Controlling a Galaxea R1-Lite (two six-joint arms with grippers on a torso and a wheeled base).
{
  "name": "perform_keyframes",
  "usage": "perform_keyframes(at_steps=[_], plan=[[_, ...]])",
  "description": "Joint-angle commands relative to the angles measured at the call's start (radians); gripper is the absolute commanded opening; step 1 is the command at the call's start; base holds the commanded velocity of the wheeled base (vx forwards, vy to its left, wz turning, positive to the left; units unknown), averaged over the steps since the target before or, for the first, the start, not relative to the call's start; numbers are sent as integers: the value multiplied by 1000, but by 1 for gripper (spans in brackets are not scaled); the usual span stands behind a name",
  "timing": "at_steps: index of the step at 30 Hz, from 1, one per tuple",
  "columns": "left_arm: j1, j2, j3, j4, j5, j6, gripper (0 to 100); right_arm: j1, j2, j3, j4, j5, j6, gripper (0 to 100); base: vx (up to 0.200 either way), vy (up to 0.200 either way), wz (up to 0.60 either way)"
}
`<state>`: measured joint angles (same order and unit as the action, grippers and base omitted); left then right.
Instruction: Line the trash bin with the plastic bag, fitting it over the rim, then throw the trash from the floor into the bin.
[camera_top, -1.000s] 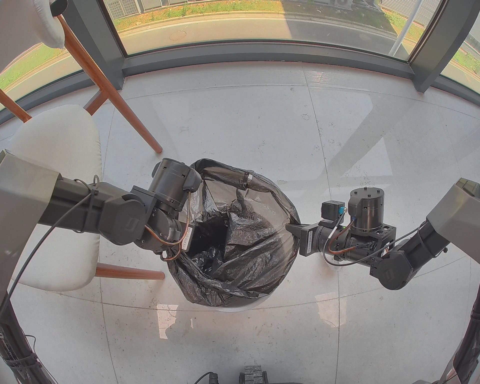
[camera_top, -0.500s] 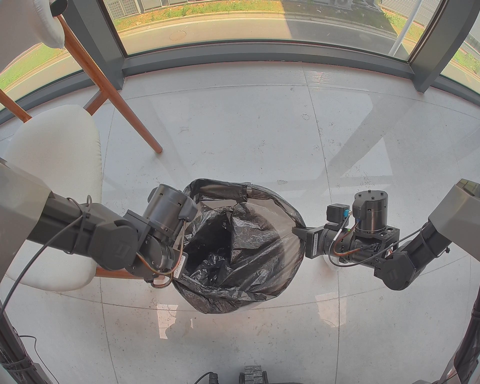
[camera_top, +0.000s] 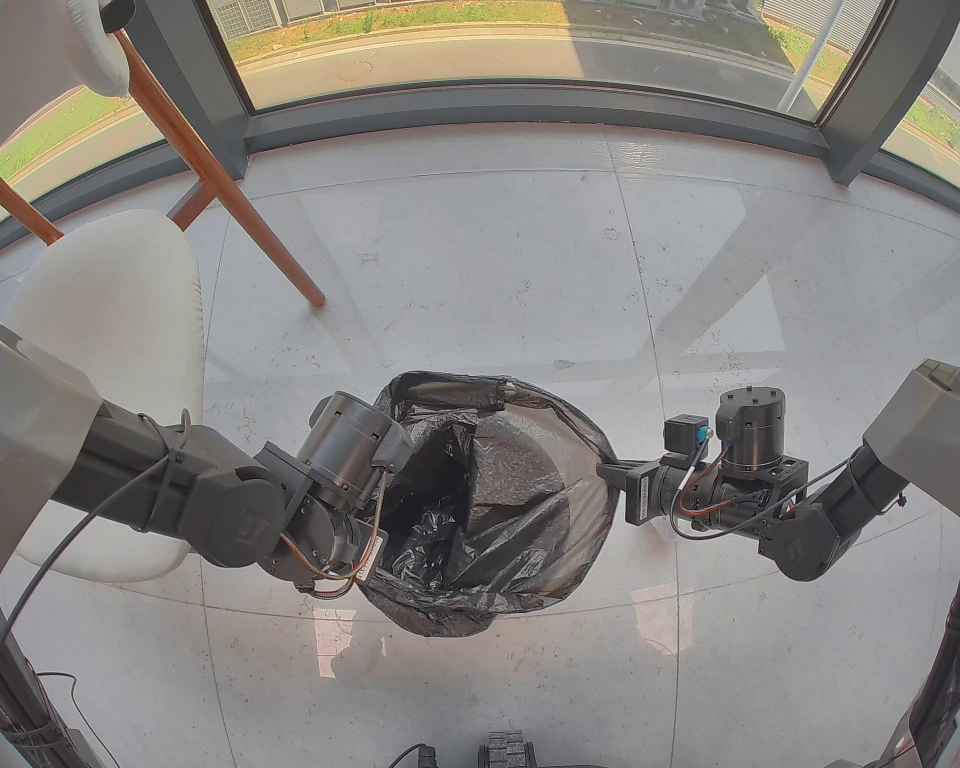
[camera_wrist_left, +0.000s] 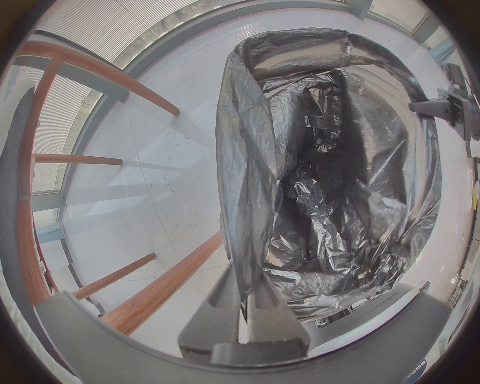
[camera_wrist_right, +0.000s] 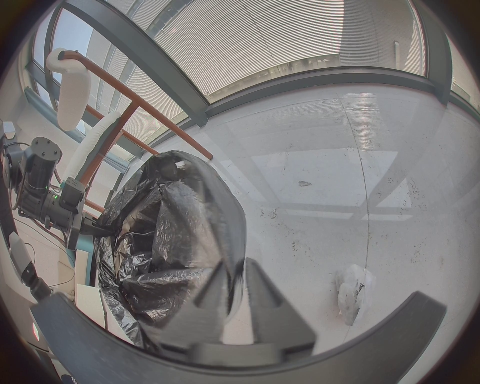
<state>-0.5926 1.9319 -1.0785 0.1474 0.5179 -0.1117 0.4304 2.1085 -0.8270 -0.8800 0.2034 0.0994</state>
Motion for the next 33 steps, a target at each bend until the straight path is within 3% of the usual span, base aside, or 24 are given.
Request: perform_keyframes(at_steps=[1, 9, 10, 23, 33], plan=[[0, -1, 2, 1, 1, 0, 0, 4, -15, 14, -8, 1, 5, 100, 0, 0, 0], [0, -7, 20, 7, 1, 0, 0, -9, -56, 69, -13, 10, 13, 100, 0, 0, 0], [0, -8, 25, 9, -1, 0, 100, -9, -59, 71, -13, 8, 13, 100, 0, 0, 0], [8, -50, 144, 9, 30, -5, 100, -27, -64, 75, -13, 5, 13, 100, 0, 0, 0], [53, -39, 134, -9, 44, 0, 100, -27, -73, 80, -13, 2, 13, 100, 0, 0, 0]])
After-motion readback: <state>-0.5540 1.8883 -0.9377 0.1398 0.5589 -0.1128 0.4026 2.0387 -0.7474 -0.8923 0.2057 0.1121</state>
